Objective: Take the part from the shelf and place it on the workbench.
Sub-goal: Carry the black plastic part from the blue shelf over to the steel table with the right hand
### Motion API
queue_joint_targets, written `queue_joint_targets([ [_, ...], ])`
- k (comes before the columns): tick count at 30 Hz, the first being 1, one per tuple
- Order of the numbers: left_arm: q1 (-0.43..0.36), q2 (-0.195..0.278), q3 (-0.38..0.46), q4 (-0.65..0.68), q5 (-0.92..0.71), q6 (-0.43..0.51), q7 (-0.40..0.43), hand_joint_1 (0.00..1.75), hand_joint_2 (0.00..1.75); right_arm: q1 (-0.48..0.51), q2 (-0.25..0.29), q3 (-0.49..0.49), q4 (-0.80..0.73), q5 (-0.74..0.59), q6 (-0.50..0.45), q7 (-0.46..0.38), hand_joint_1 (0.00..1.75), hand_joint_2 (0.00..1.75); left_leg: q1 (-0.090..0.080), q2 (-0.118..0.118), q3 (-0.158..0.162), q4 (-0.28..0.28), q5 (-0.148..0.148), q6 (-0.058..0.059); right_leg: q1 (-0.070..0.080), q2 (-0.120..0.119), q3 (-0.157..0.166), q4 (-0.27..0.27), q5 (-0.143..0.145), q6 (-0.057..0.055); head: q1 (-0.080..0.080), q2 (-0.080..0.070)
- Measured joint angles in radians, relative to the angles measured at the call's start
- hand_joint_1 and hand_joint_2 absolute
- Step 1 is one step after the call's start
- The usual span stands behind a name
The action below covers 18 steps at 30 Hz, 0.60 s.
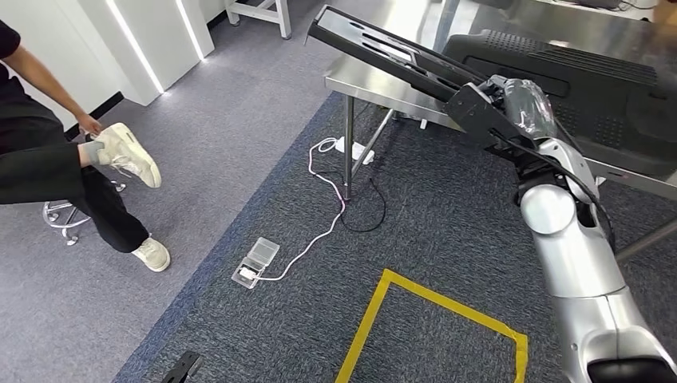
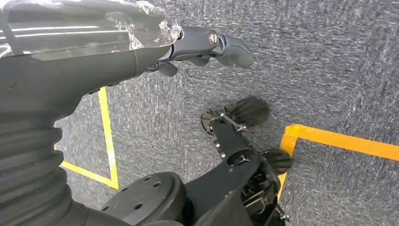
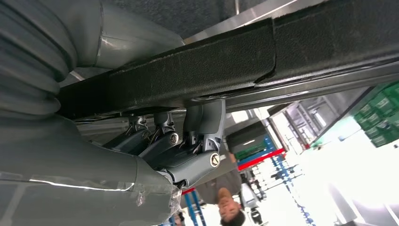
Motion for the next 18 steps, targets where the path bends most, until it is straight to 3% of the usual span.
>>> queue_joint_targets([
  [2,-0.002,0.0,0.0,0.0,0.002,0.0,0.0,0.0,1.75,-0.001,0.0,0.0,0.0,0.0,-0.002,-0.004,1.75,1.75,0.005,-0.022,-0.014,0.045,-0.033,-0.009,-0.002,0.013,0.001,-0.002,0.002,-0.01,-0.008,0.0],
  [5,0.002,0.0,0.0,0.0,0.009,0.0,0.0,0.0,1.75,-0.002,0.003,0.0,0.003,0.0,-0.006,-0.014,1.75,1.75,0.005,-0.061,-0.102,0.232,-0.122,-0.012,0.001,0.038,0.002,-0.002,0.003,-0.019,-0.026,0.0],
  [6,0.004,0.0,0.0,0.0,0.01,0.0,0.0,0.0,1.75,-0.002,0.004,0.0,0.005,0.0,-0.006,-0.017,1.75,1.75,0.003,-0.064,-0.126,0.277,-0.131,-0.01,0.003,0.048,0.003,-0.002,0.003,-0.021,-0.03,0.0],
  [7,0.005,0.0,0.0,0.0,0.01,0.0,0.0,0.0,1.75,-0.002,0.006,0.0,0.007,0.001,-0.007,-0.019,1.75,1.75,0.001,-0.066,-0.133,0.285,-0.12,-0.006,0.006,0.059,0.004,-0.002,0.002,-0.021,-0.032,0.0],
  [9,0.005,0.0,0.0,0.0,0.011,0.0,0.0,0.0,1.75,-0.002,0.008,0.0,0.009,0.001,-0.007,-0.02,1.75,1.75,-0.006,-0.079,-0.097,0.187,-0.049,0.011,0.01,0.08,0.008,-0.002,0.002,-0.021,-0.035,0.0],
  [11,0.004,0.003,0.0,-0.001,0.011,0.0,0.0,0.0,1.75,-0.005,0.011,0.0,0.011,0.001,-0.009,-0.022,1.75,1.75,-0.01,-0.115,-0.043,0.056,0.009,0.031,0.011,0.099,0.009,-0.002,0.002,-0.02,-0.033,0.0],
  [13,0.004,0.005,0.0,-0.002,0.01,0.0,0.0,0.0,1.75,-0.007,0.012,0.0,0.014,0.001,-0.012,-0.022,1.75,1.75,-0.014,-0.131,-0.023,0.005,0.02,0.039,0.005,0.114,0.006,-0.004,0.004,-0.014,-0.034,0.0],
  [15,0.002,0.005,0.0,-0.002,0.01,0.0,0.0,0.0,1.75,-0.006,0.012,0.0,0.015,0.001,-0.013,-0.022,1.75,1.75,-0.014,-0.112,-0.017,-0.011,0.026,0.038,0.001,0.124,0.003,-0.006,0.006,-0.005,-0.043,0.0],
  [17,-0.001,0.004,0.0,-0.002,0.011,-0.001,0.0,0.0,1.75,-0.009,0.011,-0.001,0.015,0.001,-0.014,-0.023,1.75,1.75,-0.006,-0.091,-0.006,-0.033,0.035,0.04,0.006,0.095,-0.009,0.022,-0.015,0.003,-0.046,0.0],
  [18,-0.002,0.004,0.0,-0.002,0.011,-0.001,0.0,0.0,1.75,-0.01,0.011,-0.001,0.015,0.001,-0.015,-0.023,1.75,1.75,-0.002,-0.081,-0.002,-0.041,0.038,0.041,0.007,0.071,-0.028,0.064,-0.041,0.007,-0.042,0.0],
])
